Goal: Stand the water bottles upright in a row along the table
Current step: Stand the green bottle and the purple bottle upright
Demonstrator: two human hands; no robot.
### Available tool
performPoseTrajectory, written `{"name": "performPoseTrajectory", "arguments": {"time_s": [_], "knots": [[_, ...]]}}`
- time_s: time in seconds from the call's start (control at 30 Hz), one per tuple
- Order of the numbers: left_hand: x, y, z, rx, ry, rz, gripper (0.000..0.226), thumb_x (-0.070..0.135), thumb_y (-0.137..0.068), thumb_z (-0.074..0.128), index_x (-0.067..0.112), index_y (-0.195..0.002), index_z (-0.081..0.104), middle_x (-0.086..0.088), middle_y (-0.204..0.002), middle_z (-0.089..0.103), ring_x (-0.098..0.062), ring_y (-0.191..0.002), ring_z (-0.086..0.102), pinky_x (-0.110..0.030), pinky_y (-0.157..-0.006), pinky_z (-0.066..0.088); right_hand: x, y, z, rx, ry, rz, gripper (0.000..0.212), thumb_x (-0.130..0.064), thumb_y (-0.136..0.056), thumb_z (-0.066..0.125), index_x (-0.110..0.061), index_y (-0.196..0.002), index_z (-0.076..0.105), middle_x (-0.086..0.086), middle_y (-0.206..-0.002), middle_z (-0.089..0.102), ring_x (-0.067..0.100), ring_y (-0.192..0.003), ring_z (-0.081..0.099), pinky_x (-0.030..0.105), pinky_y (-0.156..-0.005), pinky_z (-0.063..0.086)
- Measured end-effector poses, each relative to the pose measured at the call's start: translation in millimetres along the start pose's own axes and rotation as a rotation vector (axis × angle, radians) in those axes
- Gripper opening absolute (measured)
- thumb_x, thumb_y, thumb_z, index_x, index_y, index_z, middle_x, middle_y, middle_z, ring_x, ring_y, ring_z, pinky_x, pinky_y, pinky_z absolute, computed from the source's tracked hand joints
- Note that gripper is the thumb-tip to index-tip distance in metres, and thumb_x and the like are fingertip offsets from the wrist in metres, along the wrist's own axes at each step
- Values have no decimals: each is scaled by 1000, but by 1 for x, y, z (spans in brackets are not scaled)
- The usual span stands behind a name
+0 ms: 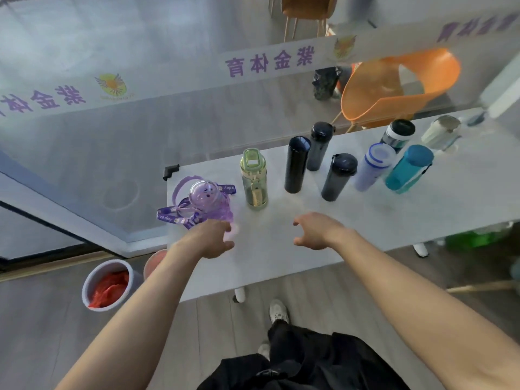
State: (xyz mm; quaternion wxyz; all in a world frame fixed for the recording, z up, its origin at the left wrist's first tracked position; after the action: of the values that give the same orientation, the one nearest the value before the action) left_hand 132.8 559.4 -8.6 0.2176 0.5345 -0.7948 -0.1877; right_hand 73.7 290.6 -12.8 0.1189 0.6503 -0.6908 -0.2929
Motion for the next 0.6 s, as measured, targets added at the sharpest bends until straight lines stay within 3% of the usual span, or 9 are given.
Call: {"name": "performPoseTrajectory", "arguments": {"time_s": [0.2,0.6], "knots": [[77,-7,46,-121,-128,111,58,54,-101,64,27,-152,55,-3,-149,63,-28,-135,60,-44,-109,51,89,65,23,15,-31,131,74,-49,-98,69,-21,-162,45,5,-163,48,26,-146,49,39,-117,41],[307,-59,-10,28,-178,239,52,51,-105,57,29,-152,52,2,-148,60,-27,-130,62,-45,-104,53,293,103,-26,123,-26,193,71,-49,-97,68,-22,-159,47,7,-153,55,28,-137,57,41,-110,49]]}}
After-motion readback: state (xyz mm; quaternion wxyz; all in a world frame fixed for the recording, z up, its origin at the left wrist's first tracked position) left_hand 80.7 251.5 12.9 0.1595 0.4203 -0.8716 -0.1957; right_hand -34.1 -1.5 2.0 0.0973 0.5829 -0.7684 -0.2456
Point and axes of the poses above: each hand's wrist, its own y-axis away from the middle knuckle, its own z-axis out of the palm, x = y × z, the point moved 8 cm from there along -y, towards the middle knuckle
